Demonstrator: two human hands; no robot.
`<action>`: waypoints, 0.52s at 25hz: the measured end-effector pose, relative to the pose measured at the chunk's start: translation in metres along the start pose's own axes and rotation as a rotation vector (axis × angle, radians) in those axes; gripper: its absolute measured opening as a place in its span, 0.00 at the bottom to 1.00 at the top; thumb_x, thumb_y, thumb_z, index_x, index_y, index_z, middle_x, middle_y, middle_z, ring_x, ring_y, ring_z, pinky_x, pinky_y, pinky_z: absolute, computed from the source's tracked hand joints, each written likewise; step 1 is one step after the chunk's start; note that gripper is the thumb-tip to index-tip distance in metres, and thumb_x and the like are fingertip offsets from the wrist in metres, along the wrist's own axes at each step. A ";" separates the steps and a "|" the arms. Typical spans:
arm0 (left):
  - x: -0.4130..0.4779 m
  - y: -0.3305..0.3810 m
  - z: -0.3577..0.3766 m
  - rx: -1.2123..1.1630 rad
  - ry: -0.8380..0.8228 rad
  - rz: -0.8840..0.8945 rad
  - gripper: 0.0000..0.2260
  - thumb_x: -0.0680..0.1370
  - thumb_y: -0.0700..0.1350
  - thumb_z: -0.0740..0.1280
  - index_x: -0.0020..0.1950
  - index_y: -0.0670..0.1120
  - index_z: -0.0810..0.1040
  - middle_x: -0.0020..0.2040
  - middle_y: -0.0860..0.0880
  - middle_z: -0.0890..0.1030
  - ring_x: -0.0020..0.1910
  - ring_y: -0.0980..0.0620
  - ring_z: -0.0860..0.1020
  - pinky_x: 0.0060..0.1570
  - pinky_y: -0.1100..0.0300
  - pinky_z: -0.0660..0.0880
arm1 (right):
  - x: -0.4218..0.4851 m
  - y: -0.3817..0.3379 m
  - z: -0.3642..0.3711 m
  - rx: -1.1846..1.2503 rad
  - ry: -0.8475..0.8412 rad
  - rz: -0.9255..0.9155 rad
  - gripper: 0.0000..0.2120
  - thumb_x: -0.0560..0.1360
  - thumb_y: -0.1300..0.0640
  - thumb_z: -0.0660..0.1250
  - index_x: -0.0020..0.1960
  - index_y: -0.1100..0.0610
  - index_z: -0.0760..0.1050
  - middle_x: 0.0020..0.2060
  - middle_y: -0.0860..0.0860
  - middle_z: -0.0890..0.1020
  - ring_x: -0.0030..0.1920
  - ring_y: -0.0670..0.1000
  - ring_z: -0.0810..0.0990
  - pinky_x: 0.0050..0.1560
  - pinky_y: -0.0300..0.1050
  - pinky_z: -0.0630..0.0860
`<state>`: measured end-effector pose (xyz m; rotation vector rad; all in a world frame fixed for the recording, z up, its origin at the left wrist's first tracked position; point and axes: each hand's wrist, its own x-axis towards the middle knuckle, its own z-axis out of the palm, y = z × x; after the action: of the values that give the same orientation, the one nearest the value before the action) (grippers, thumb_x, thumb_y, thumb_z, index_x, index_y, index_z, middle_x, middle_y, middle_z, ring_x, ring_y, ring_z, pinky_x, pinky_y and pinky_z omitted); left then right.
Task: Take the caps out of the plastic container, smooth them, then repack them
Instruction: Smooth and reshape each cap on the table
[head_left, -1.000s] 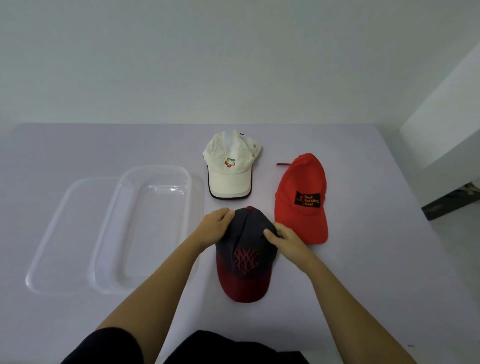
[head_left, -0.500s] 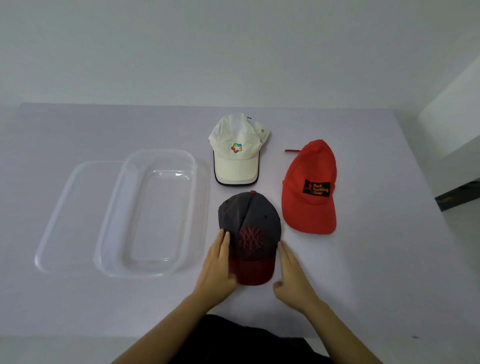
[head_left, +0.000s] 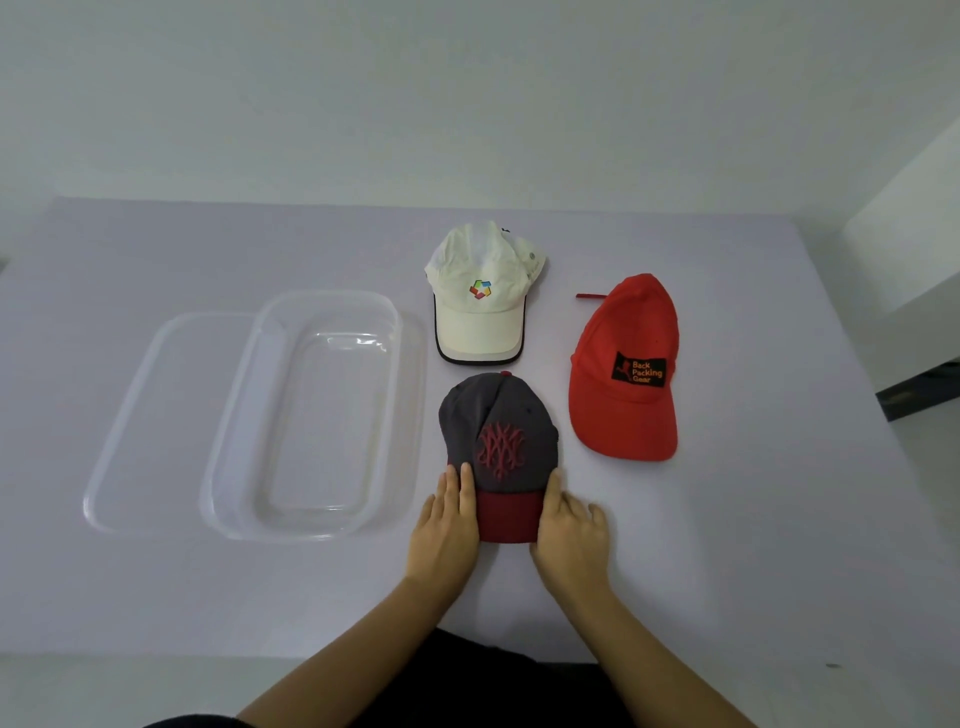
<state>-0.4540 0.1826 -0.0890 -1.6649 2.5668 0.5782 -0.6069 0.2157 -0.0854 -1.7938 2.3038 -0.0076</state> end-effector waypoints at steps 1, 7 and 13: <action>0.001 -0.001 -0.003 0.008 -0.010 -0.002 0.27 0.68 0.36 0.66 0.66 0.35 0.64 0.59 0.37 0.80 0.55 0.43 0.81 0.49 0.52 0.79 | 0.001 -0.003 -0.004 0.016 0.018 -0.011 0.35 0.48 0.63 0.77 0.56 0.67 0.79 0.25 0.53 0.80 0.26 0.52 0.79 0.31 0.45 0.77; 0.002 -0.004 -0.001 0.053 0.026 -0.045 0.40 0.59 0.35 0.78 0.67 0.35 0.63 0.62 0.39 0.79 0.58 0.42 0.80 0.49 0.49 0.79 | -0.002 -0.007 -0.017 0.059 0.077 -0.103 0.30 0.46 0.63 0.80 0.48 0.63 0.82 0.17 0.50 0.73 0.17 0.48 0.71 0.20 0.37 0.68; -0.004 0.003 -0.004 -0.082 0.050 -0.029 0.39 0.60 0.35 0.78 0.67 0.35 0.65 0.61 0.38 0.78 0.56 0.45 0.81 0.49 0.54 0.80 | -0.003 -0.002 -0.015 0.226 0.041 -0.025 0.34 0.53 0.65 0.79 0.59 0.65 0.77 0.23 0.51 0.77 0.22 0.49 0.75 0.21 0.40 0.70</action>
<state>-0.4542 0.1860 -0.0834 -1.7611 2.5815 0.6564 -0.6068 0.2164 -0.0698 -1.7228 2.2056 -0.2985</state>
